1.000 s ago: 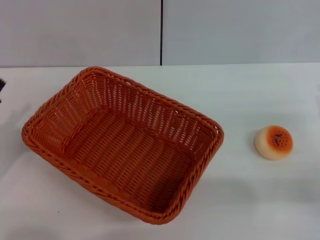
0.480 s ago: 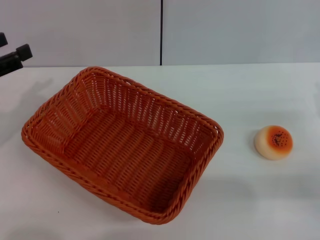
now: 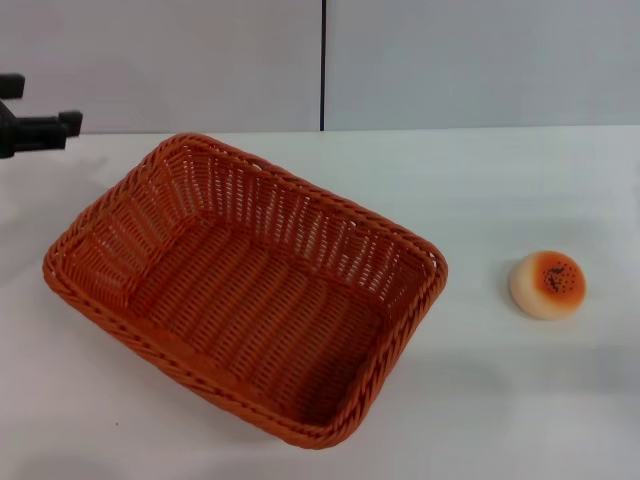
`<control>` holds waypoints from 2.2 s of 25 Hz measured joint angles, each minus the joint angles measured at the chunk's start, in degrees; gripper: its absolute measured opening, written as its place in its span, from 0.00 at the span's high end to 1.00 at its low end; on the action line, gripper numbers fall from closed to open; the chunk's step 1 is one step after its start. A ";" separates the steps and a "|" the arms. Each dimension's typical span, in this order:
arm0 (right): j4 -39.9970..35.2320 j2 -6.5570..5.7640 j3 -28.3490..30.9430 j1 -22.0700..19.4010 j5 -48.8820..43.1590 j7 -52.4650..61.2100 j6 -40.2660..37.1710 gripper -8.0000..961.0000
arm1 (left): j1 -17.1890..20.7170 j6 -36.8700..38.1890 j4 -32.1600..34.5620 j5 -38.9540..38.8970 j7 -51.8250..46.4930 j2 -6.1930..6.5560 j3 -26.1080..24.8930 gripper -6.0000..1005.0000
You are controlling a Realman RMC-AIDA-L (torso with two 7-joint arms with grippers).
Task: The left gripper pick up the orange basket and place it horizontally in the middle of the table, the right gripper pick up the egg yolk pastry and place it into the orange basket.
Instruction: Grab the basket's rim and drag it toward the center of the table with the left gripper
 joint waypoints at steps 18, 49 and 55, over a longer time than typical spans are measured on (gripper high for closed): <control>-1.12 -0.07 2.44 1.26 0.12 -0.24 1.06 0.59 | -14.78 17.22 5.24 34.14 -23.17 -0.93 18.08 0.27; -2.07 0.07 3.06 1.23 0.12 -1.77 1.89 0.59 | -17.13 4.05 -12.15 39.58 -27.36 -0.95 27.42 0.33; -1.99 0.09 3.21 1.13 0.12 -1.80 1.89 0.59 | -17.13 4.05 -12.15 39.58 -27.36 -0.95 27.42 0.35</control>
